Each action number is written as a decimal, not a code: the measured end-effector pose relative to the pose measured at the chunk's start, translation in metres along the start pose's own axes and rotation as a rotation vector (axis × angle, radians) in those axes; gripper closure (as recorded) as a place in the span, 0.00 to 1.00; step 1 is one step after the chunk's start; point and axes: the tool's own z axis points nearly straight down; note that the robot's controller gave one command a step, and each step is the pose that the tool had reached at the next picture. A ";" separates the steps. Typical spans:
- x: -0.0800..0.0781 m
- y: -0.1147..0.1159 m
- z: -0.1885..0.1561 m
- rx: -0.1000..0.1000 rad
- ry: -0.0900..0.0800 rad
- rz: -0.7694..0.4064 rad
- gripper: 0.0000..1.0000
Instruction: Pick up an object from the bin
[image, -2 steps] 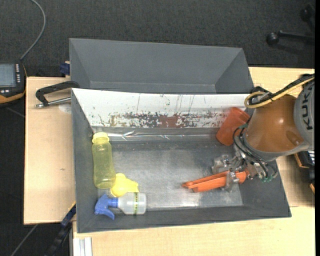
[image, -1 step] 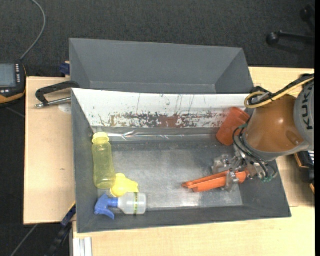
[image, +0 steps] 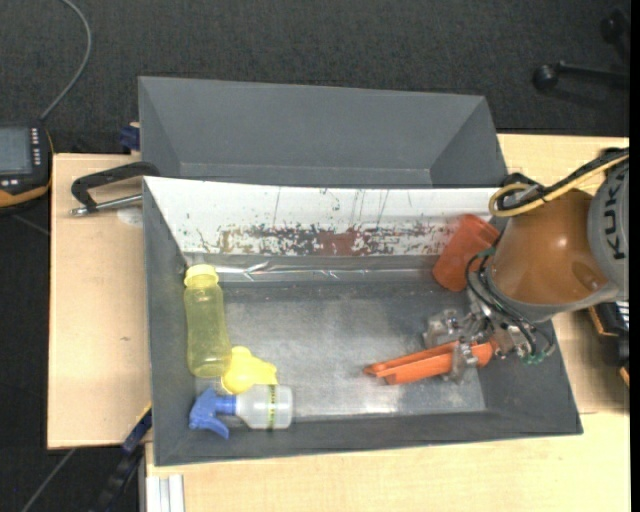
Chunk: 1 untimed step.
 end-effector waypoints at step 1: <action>0.000 0.000 0.000 0.000 0.000 0.000 1.00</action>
Offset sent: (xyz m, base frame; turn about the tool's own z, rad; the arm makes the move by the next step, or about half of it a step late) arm 0.0000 0.0000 0.0000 0.0000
